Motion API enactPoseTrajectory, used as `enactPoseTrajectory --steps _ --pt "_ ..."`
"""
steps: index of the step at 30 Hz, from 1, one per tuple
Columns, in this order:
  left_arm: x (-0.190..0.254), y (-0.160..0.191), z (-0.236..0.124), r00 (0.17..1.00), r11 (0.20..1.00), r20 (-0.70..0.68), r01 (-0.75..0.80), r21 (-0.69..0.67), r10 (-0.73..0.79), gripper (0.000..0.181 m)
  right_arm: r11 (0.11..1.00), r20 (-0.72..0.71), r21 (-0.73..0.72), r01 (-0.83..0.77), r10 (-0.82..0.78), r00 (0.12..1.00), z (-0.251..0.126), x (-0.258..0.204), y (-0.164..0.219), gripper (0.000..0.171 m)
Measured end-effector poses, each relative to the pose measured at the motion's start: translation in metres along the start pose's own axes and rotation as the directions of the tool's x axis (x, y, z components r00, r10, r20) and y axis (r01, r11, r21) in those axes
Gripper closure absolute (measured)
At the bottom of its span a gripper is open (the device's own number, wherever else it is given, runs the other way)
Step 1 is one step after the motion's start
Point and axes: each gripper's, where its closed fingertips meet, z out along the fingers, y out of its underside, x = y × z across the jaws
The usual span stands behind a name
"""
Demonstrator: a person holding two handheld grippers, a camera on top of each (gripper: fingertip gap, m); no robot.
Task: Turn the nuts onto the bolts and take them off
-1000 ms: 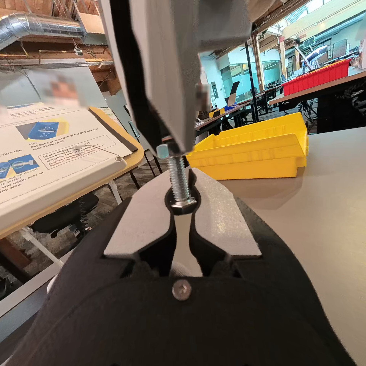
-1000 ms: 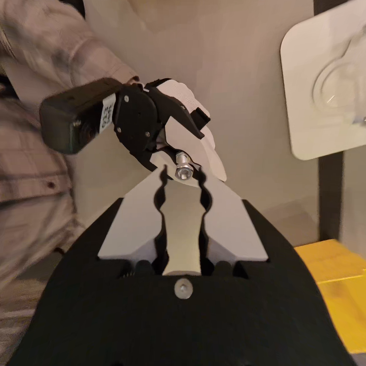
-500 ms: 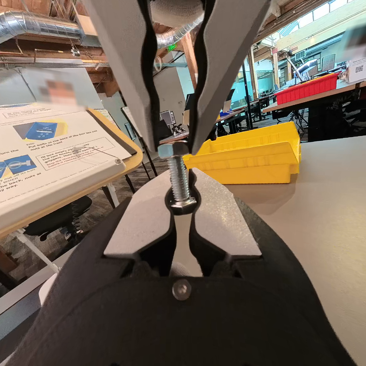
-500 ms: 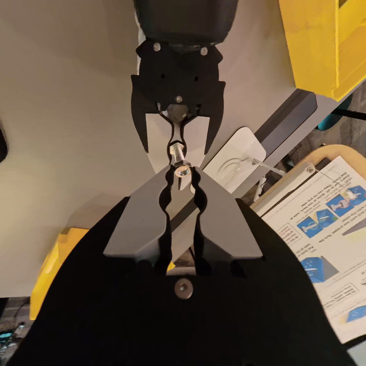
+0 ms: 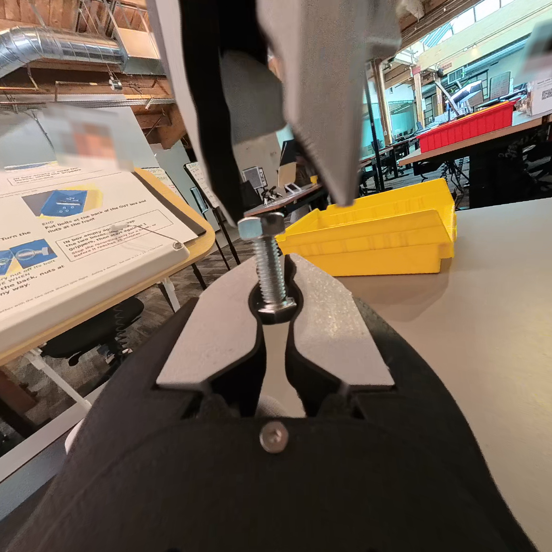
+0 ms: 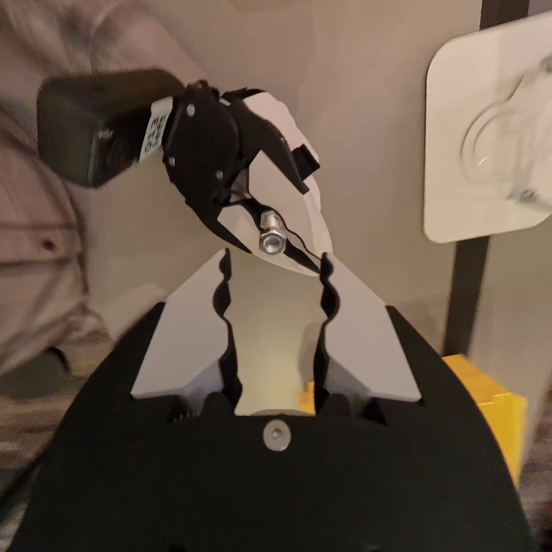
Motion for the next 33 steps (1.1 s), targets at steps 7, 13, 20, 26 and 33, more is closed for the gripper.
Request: enactPoseTrajectory --steps 7,13,20,26,33 --pt "0.0 0.0 0.0 1.0 1.0 -0.013 0.022 0.003 -0.022 0.171 0.694 -0.229 -0.144 0.705 -0.716 0.659 -0.01 0.003 -0.016 0.127" --pt "-0.001 -0.002 -0.001 1.0 1.0 -0.011 0.023 0.009 -0.023 0.171 0.548 -0.192 -0.215 0.808 -0.835 0.516 -0.001 0.004 -0.012 0.151" --pt "-0.004 0.001 -0.001 1.0 1.0 0.006 0.02 -0.003 -0.02 0.172 0.874 -0.125 -0.082 0.48 -0.487 0.865 0.001 0.005 -0.008 0.156" --pt "-0.005 0.006 0.0 1.0 1.0 0.013 0.015 -0.022 -0.015 0.172 0.968 0.08 0.079 -0.237 0.231 0.97 0.005 0.006 -0.007 0.151" --pt "-0.003 0.003 0.0 0.999 0.999 -0.003 0.034 -0.009 -0.034 0.172 0.889 -0.15 0.03 0.458 -0.449 0.881 -0.002 0.003 -0.012 0.107"
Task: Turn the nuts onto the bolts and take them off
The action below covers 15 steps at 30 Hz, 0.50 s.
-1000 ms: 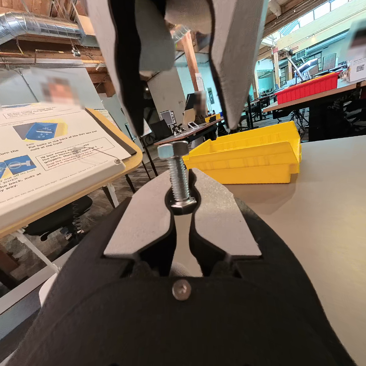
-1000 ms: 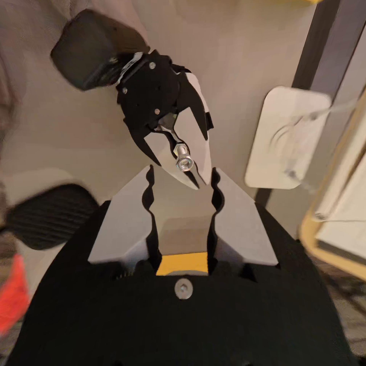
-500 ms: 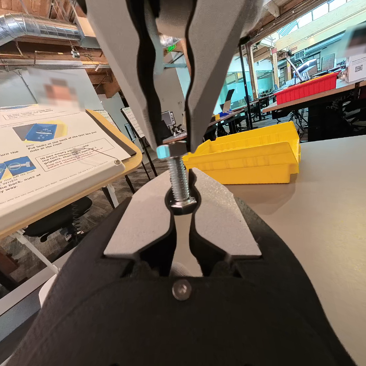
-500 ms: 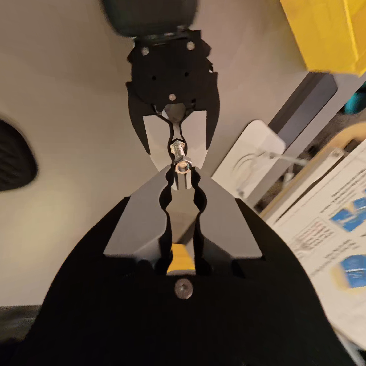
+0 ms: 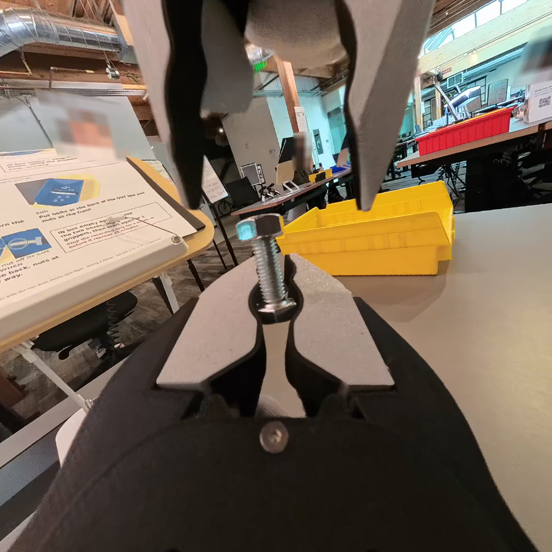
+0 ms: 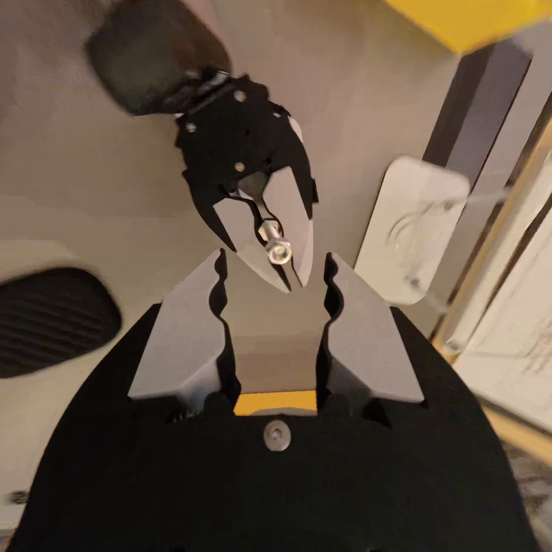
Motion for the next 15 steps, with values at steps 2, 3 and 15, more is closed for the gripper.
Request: enactPoseTrajectory --steps 2,3,15 --pt "0.0017 -0.0008 -0.0001 1.0 1.0 -0.007 -0.002 0.004 0.002 0.172 0.983 -0.046 0.0 0.182 -0.182 0.982 -0.0011 0.001 -0.0052 0.116" --pt "0.0028 -0.0013 -0.0002 1.0 1.0 -0.011 -0.003 0.005 0.003 0.172 0.968 -0.047 -0.017 0.251 -0.252 0.967 -0.0005 -0.0003 -0.0047 0.123" --pt "0.0007 -0.001 -0.0003 1.0 1.0 0.007 -0.02 0.001 0.02 0.172 0.992 0.065 -0.048 -0.114 0.117 0.991 0.0063 0.0008 0.0 0.156"
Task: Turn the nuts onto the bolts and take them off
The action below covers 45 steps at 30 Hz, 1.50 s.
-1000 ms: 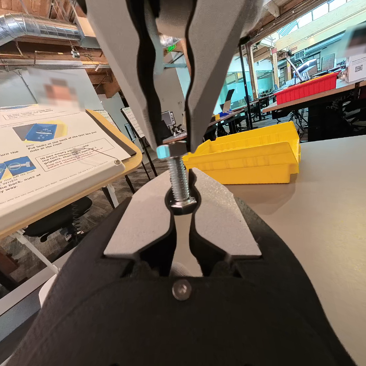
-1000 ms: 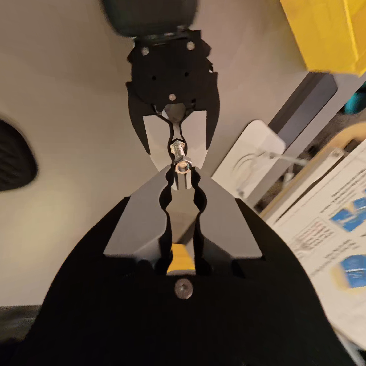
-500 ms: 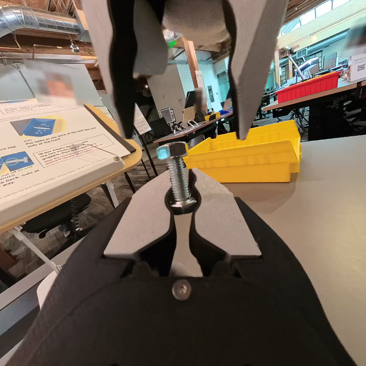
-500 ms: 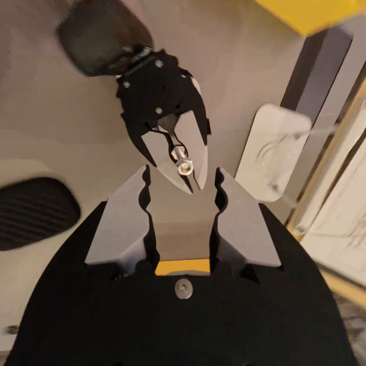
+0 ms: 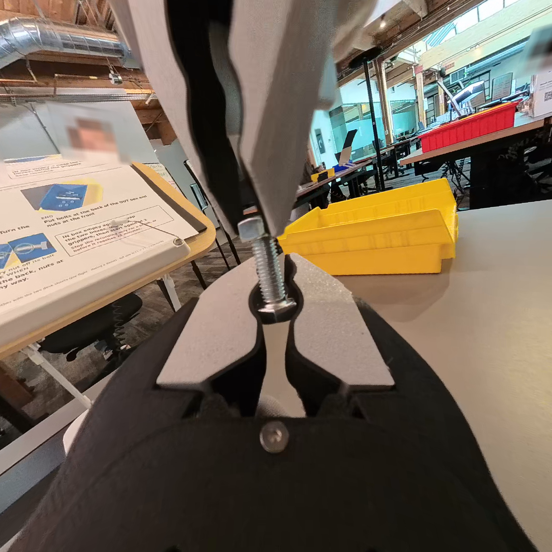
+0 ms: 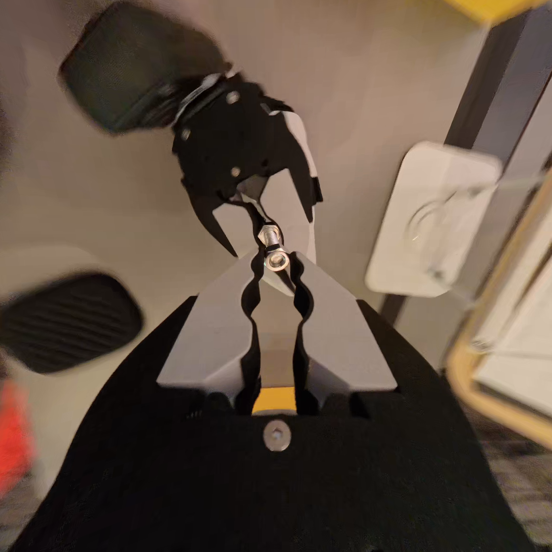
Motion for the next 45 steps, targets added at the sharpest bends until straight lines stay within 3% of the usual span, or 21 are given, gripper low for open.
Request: enactPoseTrajectory --steps 3,5,8,10,15,18,21,24,26,28,30,33,35,38,42,45 --pt "-0.001 0.001 0.0 1.0 1.0 0.004 0.001 -0.006 -0.001 0.171 0.878 0.124 0.02 -0.479 0.473 0.872 0.001 0.002 0.0 0.156" --pt "0.004 0.002 0.001 1.0 1.0 -0.005 -0.019 -0.008 0.019 0.172 0.846 0.155 0.01 -0.534 0.526 0.836 0.001 -0.001 0.004 0.155" --pt "0.008 0.0 0.001 1.0 1.0 -0.018 -0.015 -0.001 0.015 0.172 0.94 0.088 -0.039 -0.339 0.341 0.936 0.002 -0.004 0.015 0.112" --pt "0.008 0.0 0.0 1.0 1.0 -0.024 -0.013 0.001 0.013 0.172 0.988 0.03 -0.005 -0.153 0.153 0.988 -0.003 -0.001 0.009 0.109" --pt "0.008 -0.001 0.0 0.999 1.0 -0.033 0.004 0.005 -0.004 0.172 0.966 -0.086 -0.038 0.256 -0.259 0.962 -0.007 0.004 0.006 0.125" --pt "0.009 -0.002 0.0 0.999 1.0 -0.036 0.003 0.008 -0.003 0.172 0.938 -0.093 -0.028 0.346 -0.347 0.933 -0.005 0.0 0.001 0.144" --pt "0.006 -0.001 0.0 0.999 1.0 -0.031 0.009 0.003 -0.009 0.172 0.941 -0.068 -0.013 0.339 -0.339 0.938 -0.003 -0.005 0.0 0.161" --pt "0.007 0.0 0.0 1.0 1.0 -0.027 0.004 -0.001 -0.004 0.172 0.98 -0.035 -0.005 0.197 -0.198 0.98 -0.002 -0.004 0.0 0.162" --pt "0.005 0.001 0.0 1.0 1.0 -0.018 0.001 -0.005 -0.001 0.172 0.995 0.025 0.009 -0.097 0.097 0.995 -0.002 -0.002 0.0 0.162" --pt "0.005 0.001 0.0 1.0 1.0 -0.014 -0.007 -0.005 0.006 0.172 0.88 0.127 0.033 -0.473 0.466 0.876 -0.002 0.001 -0.003 0.164" --pt "0.009 0.001 0.001 0.999 1.0 -0.02 -0.026 -0.006 0.026 0.172 0.832 0.158 0.042 -0.553 0.541 0.826 -0.001 0.0 0.0 0.155" --pt "0.013 0.0 0.0 0.999 1.0 -0.035 -0.016 0.0 0.016 0.172 0.885 0.115 0.001 -0.465 0.462 0.88 0.001 -0.006 0.008 0.141" --pt "0.01 0.0 0.0 0.999 1.0 -0.033 -0.005 0.002 0.005 0.172 0.924 0.079 0.042 -0.381 0.377 0.923 -0.005 -0.002 0.003 0.123" --pt "0.008 -0.001 0.0 0.999 1.0 -0.038 0.015 0.005 -0.015 0.172 0.993 -0.035 0.056 -0.106 0.108 0.993 -0.017 0.004 0.003 0.125" --pt "0.013 -0.001 0.0 0.998 1.0 -0.058 0.011 0.006 -0.01 0.172 0.955 -0.148 -0.033 0.296 -0.298 0.943 -0.02 0.002 0.004 0.13" --pt "0.015 -0.002 0.0 0.998 1.0 -0.068 0.011 0.009 -0.01 0.172 0.88 -0.15 -0.094 0.466 -0.475 0.867 -0.013 -0.006 0.003 0.133"
